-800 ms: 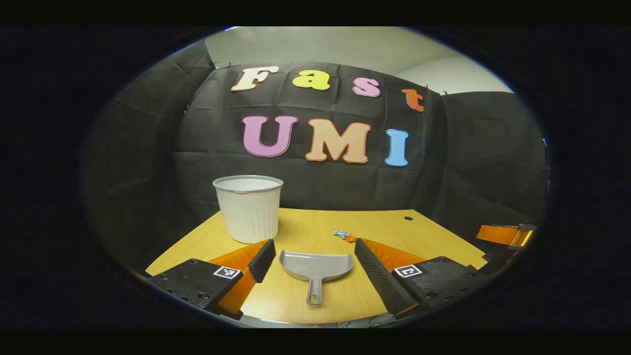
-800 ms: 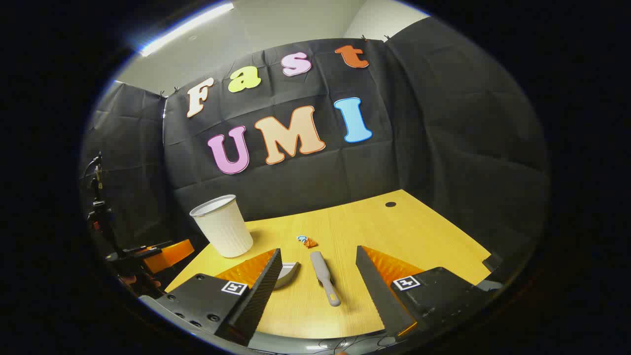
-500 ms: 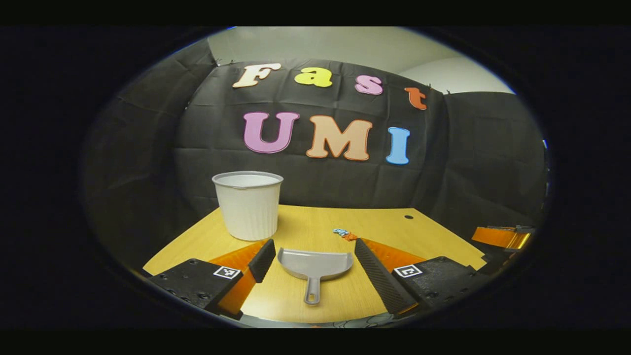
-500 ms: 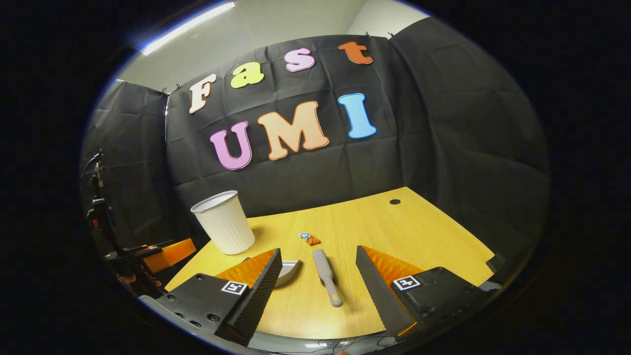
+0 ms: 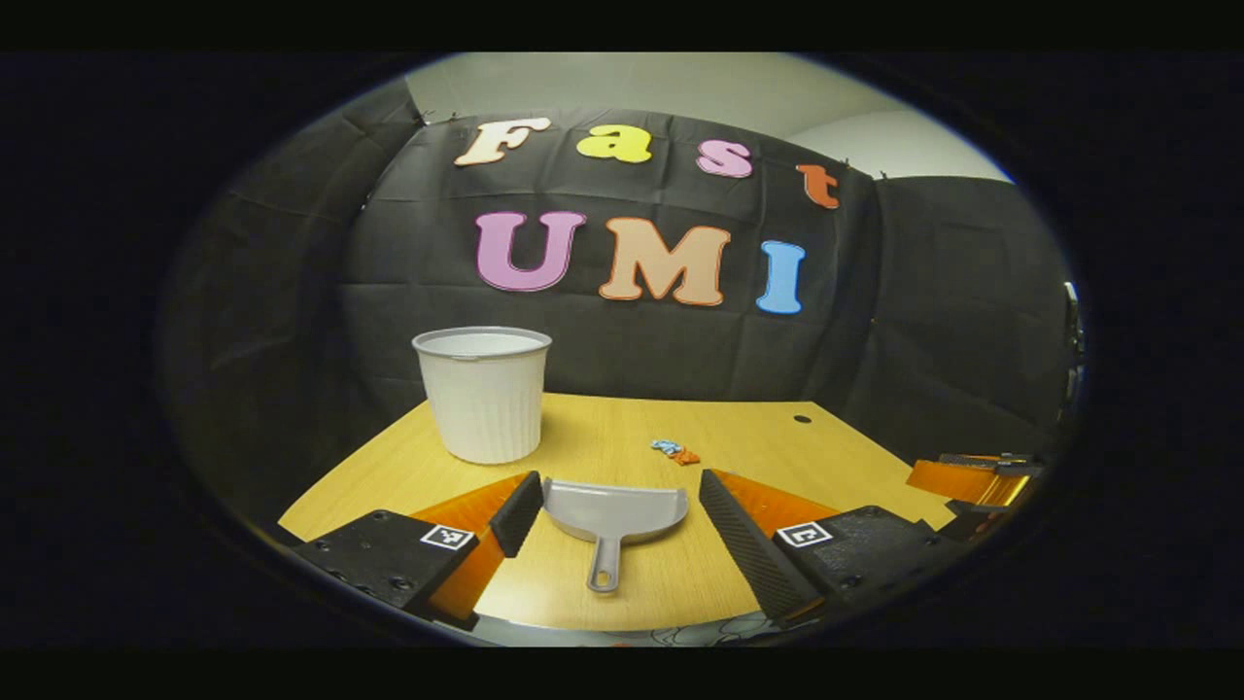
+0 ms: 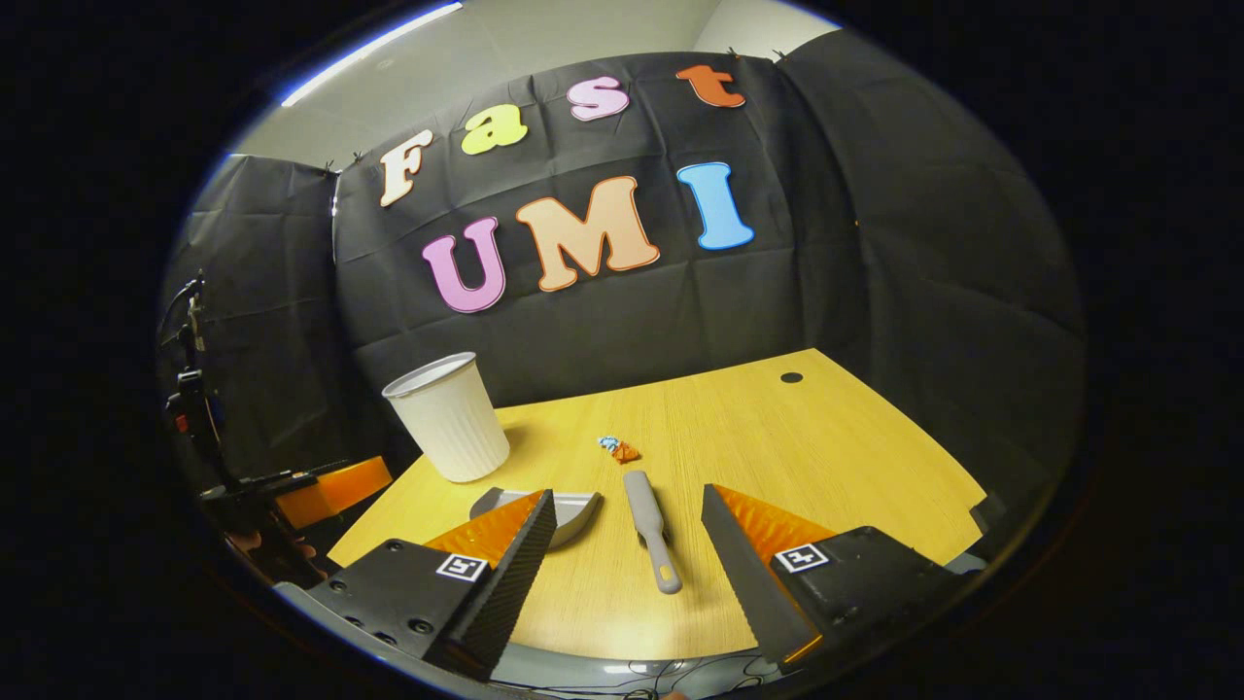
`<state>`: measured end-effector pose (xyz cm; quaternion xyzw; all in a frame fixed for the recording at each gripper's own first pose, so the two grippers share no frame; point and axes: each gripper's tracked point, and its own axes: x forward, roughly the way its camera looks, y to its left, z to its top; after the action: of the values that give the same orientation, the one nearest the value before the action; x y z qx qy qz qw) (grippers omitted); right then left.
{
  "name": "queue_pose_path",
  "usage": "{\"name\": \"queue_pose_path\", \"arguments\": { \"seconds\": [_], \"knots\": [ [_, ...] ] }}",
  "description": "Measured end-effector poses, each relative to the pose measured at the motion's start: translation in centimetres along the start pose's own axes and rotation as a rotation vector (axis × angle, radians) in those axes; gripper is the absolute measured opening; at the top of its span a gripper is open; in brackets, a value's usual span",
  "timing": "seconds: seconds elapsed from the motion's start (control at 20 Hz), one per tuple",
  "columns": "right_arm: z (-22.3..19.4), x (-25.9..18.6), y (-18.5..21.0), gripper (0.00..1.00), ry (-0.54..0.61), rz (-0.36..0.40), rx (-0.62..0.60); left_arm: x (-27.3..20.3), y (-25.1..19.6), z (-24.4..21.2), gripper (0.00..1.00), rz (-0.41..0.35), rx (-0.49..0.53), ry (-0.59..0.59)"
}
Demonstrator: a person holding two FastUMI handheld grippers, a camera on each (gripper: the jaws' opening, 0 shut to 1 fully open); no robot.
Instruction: Pick up the small broom and dustpan from the desktop, sweep the trash into the dustpan with the broom, and then empty the trash into the garbage bin.
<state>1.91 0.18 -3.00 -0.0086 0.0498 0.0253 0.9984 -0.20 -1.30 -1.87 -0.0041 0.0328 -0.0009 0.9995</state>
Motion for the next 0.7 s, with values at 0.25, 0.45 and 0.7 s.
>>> {"name": "queue_pose_path", "arguments": {
  "seconds": [0.25, 0.45, 0.7],
  "knots": [
    [-0.4, 0.5, -0.1, 0.91, 0.015, 0.000, -0.004, 0.0, -0.1, -0.8, 0.97, 0.001, 0.013, 0.024],
    [-0.9, 0.8, 0.0, 0.91, 0.027, 0.003, -0.006, 0.0, -0.1, -1.7, 0.97, 0.002, 0.008, 0.047],
    [-1.6, 1.0, 0.0, 0.91, 0.046, 0.006, -0.004, -0.2, 0.3, -2.7, 0.99, 0.005, 0.017, 0.071]
  ]
}}
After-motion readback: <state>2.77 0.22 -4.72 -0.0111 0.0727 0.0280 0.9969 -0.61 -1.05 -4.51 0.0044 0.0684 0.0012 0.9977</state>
